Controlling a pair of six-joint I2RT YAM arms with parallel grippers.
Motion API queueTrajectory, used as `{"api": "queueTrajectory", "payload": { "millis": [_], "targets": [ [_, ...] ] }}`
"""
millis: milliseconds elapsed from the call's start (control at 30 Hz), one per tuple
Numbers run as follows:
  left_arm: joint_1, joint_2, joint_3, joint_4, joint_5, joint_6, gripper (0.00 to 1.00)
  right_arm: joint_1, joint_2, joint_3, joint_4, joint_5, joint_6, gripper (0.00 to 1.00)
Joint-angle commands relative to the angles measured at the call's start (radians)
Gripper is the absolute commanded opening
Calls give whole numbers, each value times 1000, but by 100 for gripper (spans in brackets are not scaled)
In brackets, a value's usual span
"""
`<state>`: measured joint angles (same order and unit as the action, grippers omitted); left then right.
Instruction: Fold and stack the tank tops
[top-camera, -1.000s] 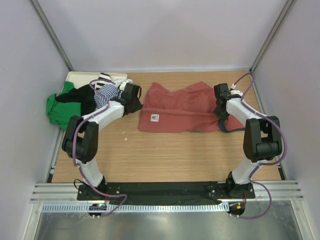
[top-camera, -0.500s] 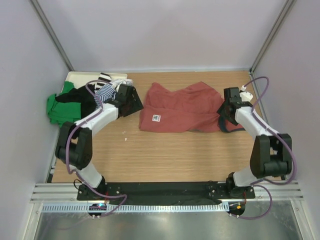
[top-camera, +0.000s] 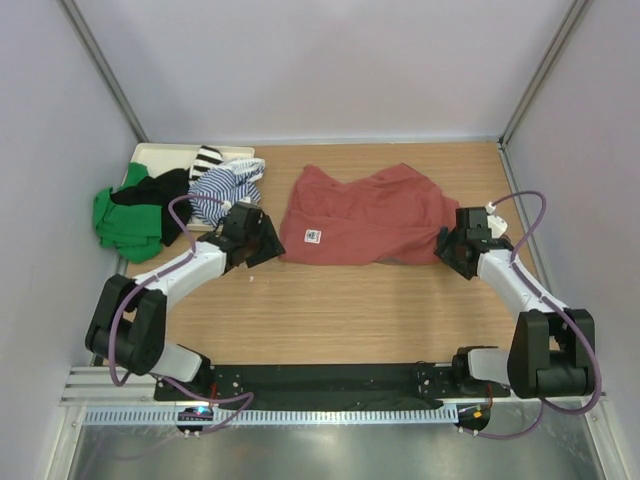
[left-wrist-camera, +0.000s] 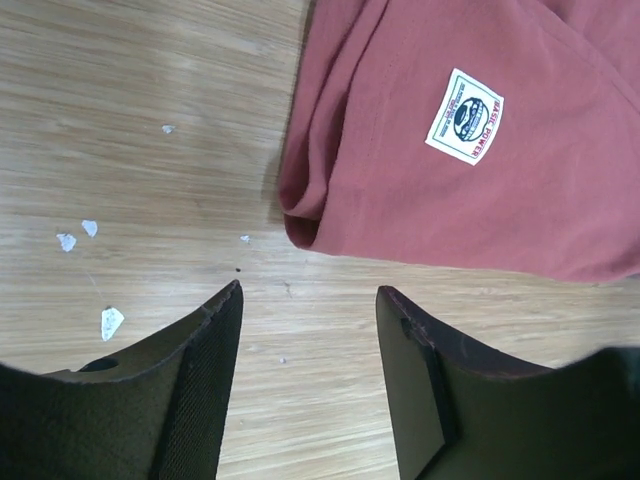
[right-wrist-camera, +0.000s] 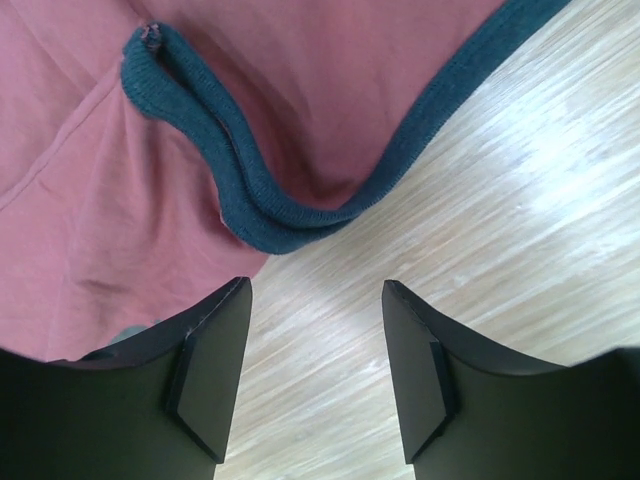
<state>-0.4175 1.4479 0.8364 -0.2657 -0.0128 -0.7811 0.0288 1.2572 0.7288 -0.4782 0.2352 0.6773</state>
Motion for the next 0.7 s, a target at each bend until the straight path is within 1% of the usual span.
{"api": "queueTrajectory", "payload": {
  "millis": [0, 67, 133, 267, 367, 500, 533, 567, 600, 667],
  "targets": [
    [-1, 11, -10, 89, 31, 3, 58, -36, 31, -17, 96, -71, 19, 61],
    [-1, 20, -19, 124, 31, 5, 63, -69, 56, -28, 136, -92, 13, 62],
    [-1, 48, -19, 146, 43, 5, 64, -87, 105, -25, 174, -125, 4, 62],
    [-1, 114, 1, 174, 57, 0, 63, -95, 180, 1, 210, -123, -4, 61],
    [-3, 160, 7, 192, 57, -1, 62, -102, 231, 30, 227, -117, -5, 58],
    [-1, 201, 16, 204, 48, -1, 60, -102, 258, 58, 237, -105, -10, 35],
    [-1, 209, 20, 206, 39, -1, 59, -102, 263, 64, 236, -99, -13, 33],
    [-3, 213, 20, 209, 39, -3, 59, -102, 263, 64, 239, -94, -15, 28],
    [-1, 226, 21, 212, 34, -4, 59, -102, 269, 66, 237, -88, -15, 20],
    [-1, 238, 27, 220, 22, -10, 58, -102, 274, 67, 243, -88, -22, 15]
  ]
}}
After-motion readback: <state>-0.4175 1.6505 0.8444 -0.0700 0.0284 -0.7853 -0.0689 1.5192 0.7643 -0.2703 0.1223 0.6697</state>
